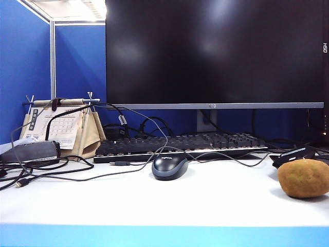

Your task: Pick up the kiwi and place it near the upside-down mouse.

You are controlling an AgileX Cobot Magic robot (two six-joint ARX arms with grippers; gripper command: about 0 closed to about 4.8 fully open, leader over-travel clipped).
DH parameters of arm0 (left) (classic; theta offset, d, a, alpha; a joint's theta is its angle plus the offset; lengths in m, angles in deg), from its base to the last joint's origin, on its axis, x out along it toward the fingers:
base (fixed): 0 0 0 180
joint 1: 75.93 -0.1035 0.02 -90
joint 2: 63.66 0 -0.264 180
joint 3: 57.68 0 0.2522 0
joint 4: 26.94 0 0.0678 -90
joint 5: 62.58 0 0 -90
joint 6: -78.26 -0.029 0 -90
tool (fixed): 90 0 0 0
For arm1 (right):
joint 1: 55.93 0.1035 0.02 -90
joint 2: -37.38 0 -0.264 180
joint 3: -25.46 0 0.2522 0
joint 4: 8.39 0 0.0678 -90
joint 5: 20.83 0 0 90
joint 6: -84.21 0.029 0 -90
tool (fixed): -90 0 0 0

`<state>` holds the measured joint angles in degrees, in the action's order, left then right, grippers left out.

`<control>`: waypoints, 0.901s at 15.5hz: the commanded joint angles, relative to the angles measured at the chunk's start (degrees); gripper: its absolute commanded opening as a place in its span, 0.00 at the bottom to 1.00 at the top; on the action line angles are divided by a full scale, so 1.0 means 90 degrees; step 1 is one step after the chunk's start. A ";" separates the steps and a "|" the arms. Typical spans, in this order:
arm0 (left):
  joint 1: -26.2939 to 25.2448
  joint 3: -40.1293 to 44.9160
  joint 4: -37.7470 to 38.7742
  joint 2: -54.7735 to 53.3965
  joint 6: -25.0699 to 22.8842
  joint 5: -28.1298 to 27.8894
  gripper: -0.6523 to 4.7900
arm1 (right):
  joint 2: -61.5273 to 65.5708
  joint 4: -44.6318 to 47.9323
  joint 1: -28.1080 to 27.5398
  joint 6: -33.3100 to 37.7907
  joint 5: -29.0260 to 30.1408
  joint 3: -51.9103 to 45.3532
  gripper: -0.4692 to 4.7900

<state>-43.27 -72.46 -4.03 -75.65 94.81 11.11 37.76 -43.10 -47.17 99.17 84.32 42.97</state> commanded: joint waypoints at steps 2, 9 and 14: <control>-0.0005 0.0049 0.0114 -0.0007 -0.0597 0.1571 0.11 | 0.0012 -0.0019 0.0002 -0.0053 -0.0002 -0.0032 0.08; 0.0005 0.0046 0.0107 -0.0034 -0.0517 0.2460 0.11 | 0.0005 0.0000 0.0015 0.0321 0.1158 -0.0034 0.08; 0.0005 0.0046 0.0007 -0.0034 -0.0457 0.3186 0.11 | 0.0005 0.0000 0.0294 0.0313 0.2067 -0.0034 0.08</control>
<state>-43.16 -72.20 -4.42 -75.94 90.62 40.29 37.76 -42.77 -44.86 101.79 103.62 42.97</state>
